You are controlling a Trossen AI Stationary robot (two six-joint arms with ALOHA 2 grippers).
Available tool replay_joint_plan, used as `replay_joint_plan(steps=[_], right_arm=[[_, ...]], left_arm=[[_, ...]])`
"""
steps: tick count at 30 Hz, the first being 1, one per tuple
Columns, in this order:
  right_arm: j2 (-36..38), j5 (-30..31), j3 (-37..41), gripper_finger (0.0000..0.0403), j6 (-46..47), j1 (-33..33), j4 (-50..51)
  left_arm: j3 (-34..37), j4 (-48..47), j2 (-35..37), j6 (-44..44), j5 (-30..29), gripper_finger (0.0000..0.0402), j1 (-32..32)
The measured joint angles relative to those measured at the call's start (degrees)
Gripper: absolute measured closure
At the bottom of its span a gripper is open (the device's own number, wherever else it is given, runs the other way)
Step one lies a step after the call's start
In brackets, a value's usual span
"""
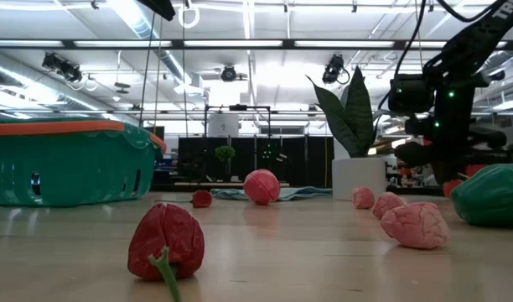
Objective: Pick and placing Produce into tupperware
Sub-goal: Put the top red strawberry into the blue basket
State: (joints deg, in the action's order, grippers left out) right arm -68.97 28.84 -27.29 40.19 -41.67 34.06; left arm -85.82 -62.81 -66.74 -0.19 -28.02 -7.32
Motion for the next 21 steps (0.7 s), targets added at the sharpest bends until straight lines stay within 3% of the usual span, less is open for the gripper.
replay_joint_plan(steps=[3,14,17,21], right_arm=[[0.0,-0.06,0.0,0.0391,-4.54,-0.65,-1.06],[2.21,-1.16,-0.04,0.0399,-10.74,4.12,-12.8],[5.41,-0.15,-0.04,0.0399,-9.99,6.0,-10.0],[11.16,5.85,-0.33,0.04,-7.16,7.83,0.63]], left_arm=[[0.0,0.0,0.0,0.0,0.01,0.0216,0.01],[0.0,-0.02,0.0,0.04,0.01,0.022,0.01],[0.0,-0.05,0.0,1.15,0.01,0.022,0.01],[0.0,-0.09,0.0,2.54,0.01,0.0219,-0.01]])
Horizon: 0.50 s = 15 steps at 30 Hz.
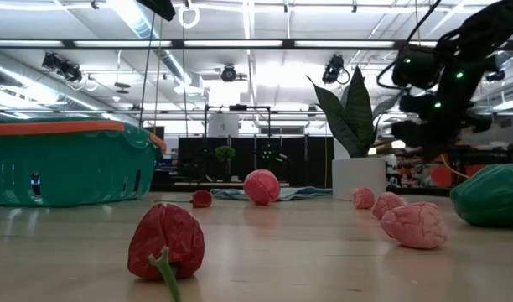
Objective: Pick and placing Produce into tupperware
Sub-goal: Put the top red strawberry into the blue basket
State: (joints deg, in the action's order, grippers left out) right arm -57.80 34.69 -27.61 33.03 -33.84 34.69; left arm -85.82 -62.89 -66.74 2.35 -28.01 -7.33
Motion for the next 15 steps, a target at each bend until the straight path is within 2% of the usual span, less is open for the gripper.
replay_joint_plan(steps=[2,9,12,15], right_arm=[[3.19,3.57,-0.58,0.0401,2.68,0.18,4.25],[12.54,15.5,-5.67,0.0401,1.23,0.67,3.27],[15.0,16.21,-9.39,0.0402,-1.28,0.86,-3.57],[15.82,13.76,-12.73,0.0402,-10.31,2.55,-13.65]], left_arm=[[0.0,0.0,0.0,0.03,0.0,0.022,0.02],[0.0,0.02,0.0,0.02,0.0,0.0228,0.02],[0.0,0.02,0.0,0.02,0.0,0.0227,0.01],[0.0,0.02,0.0,0.01,0.0,0.0229,0.02]])
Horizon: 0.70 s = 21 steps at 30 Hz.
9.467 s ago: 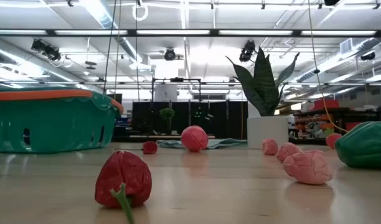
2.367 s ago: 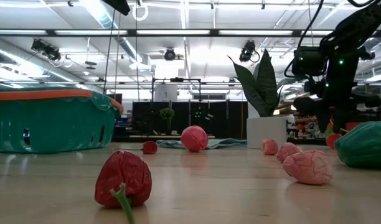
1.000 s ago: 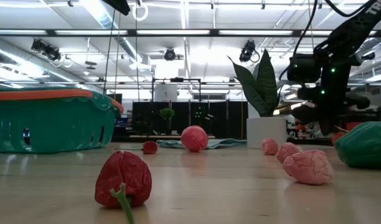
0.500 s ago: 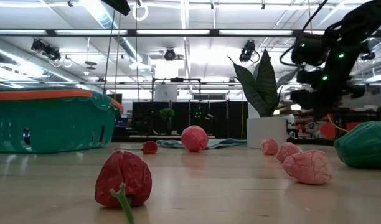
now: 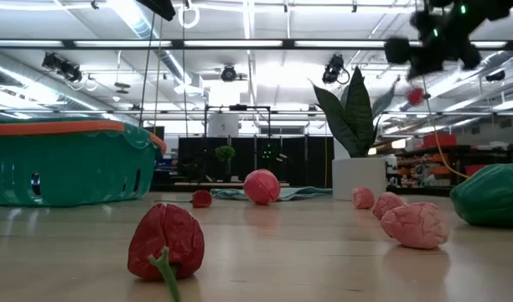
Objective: Pick and placing Produce into tupperware
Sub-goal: Put the top red strawberry into the blue basket
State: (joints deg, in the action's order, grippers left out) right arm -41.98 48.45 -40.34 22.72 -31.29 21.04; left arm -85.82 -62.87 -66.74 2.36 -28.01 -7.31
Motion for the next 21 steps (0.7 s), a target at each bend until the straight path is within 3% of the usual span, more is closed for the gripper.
replay_joint_plan(steps=[3,6,11,16,21], right_arm=[[-0.36,-5.72,-2.74,0.0403,-7.78,2.22,-10.2],[-1.91,-15.92,-4.54,0.0403,-13.44,4.64,-20.18],[-7.57,-31.61,-5.65,0.0403,-14.7,8.35,-27.45],[-18.94,-33.74,-5.7,0.0403,-11.3,13.6,-31.36],[-32.79,-37.38,-5.68,0.0403,-10.91,18.74,-45.65]], left_arm=[[0.0,0.0,0.0,-0.03,0.0,0.0229,0.0],[0.0,0.0,0.0,-0.03,0.0,0.0228,0.0],[0.0,0.03,0.0,0.0,-0.04,0.0229,0.0],[0.0,0.04,0.0,-0.05,-2.24,0.0222,0.0],[0.0,0.02,0.0,-0.05,-4.76,0.0213,0.0]])
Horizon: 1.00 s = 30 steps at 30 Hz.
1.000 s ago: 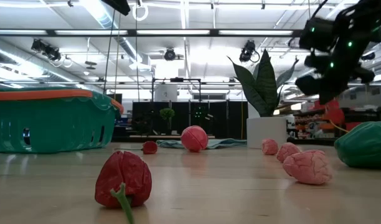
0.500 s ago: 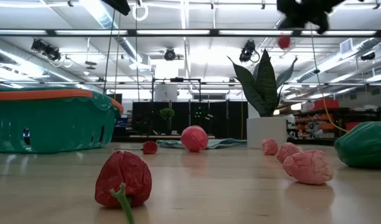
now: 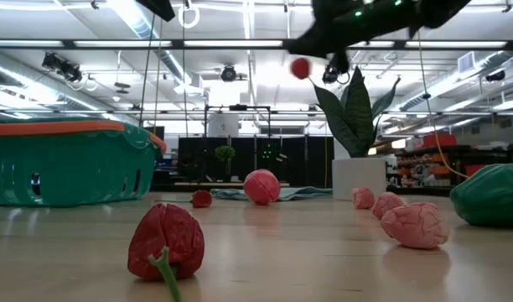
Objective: Pick and placing Produce into tupperware
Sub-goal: Put the top red strawberry into the blue basket
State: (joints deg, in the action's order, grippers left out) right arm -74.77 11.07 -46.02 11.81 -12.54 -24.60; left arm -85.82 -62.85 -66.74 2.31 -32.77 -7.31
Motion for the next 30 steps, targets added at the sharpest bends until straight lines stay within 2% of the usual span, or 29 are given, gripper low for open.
replay_joint_plan(steps=[3,5,13,16,22,26,30], right_arm=[[-7.18,-3.09,-0.63,0.0403,0.04,2.29,-10.16],[-11.33,-3.86,-2.9,0.0403,0.02,3.45,-12.25],[-25.83,-9.24,-20.87,0.0402,-3.13,7.41,-5.62],[-30.72,-9.51,-27.93,0.0402,-4.57,8.58,-1.25],[-39.93,-9.54,-38.57,0.0402,-6.39,9.67,3.26],[-45.64,-10.53,-44.86,0.0402,-6.47,9.76,3.39],[-50.91,-14.38,-50.93,0.0402,-6.05,9.76,2.9]], left_arm=[[0.0,0.0,0.0,0.0,-0.08,0.0212,0.0],[0.0,0.0,0.0,-0.02,-0.08,0.0213,0.0],[-0.02,0.0,0.07,-1.46,-0.61,0.0208,0.0],[-0.02,-0.05,0.56,-2.62,-3.25,0.0205,-0.02],[-0.09,-0.05,3.19,-5.6,-13.52,0.02,-0.22],[-0.09,0.0,5.37,-4.49,-14.64,0.02,-1.5],[-0.09,-0.12,7.29,-2.95,-14.67,0.0201,-2.97]])
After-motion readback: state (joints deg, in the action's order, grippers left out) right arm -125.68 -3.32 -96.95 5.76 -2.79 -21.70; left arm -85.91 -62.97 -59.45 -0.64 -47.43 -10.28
